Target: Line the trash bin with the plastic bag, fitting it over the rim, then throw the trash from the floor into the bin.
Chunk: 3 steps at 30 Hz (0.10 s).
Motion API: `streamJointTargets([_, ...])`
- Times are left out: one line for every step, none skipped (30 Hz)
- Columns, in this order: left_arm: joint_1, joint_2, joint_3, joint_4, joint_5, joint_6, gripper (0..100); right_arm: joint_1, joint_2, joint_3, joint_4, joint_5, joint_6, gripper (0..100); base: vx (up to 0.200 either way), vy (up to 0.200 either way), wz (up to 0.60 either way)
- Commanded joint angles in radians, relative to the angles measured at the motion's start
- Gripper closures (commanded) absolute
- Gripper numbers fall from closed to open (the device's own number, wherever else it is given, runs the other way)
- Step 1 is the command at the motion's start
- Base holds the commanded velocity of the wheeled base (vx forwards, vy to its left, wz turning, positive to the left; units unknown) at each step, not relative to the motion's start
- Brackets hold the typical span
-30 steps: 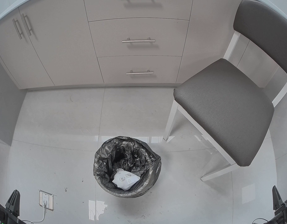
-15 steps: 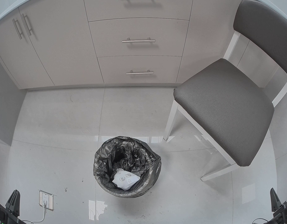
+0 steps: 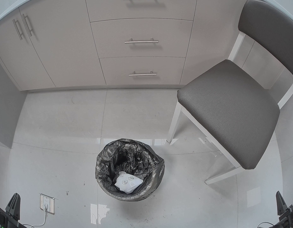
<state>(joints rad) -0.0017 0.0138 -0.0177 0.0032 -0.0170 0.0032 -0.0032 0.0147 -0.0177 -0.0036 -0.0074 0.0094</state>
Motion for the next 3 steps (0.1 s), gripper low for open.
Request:
streamJointTargets([-0.001, -0.012, 0.016, 0.000, 0.000, 0.000, 100, 0.000, -0.010, 0.016, -0.001, 0.000, 0.000, 0, 0.000, 0.000, 0.00])
streamJointTargets([-0.001, -0.012, 0.016, 0.000, 0.000, 0.000, 100, 0.000, -0.010, 0.016, -0.001, 0.000, 0.000, 0, 0.000, 0.000, 0.00])
streamJointTargets([0.000, -0.012, 0.018, 0.000, 0.000, 0.000, 100, 0.000, -0.010, 0.016, -0.001, 0.000, 0.000, 0, 0.000, 0.000, 0.00])
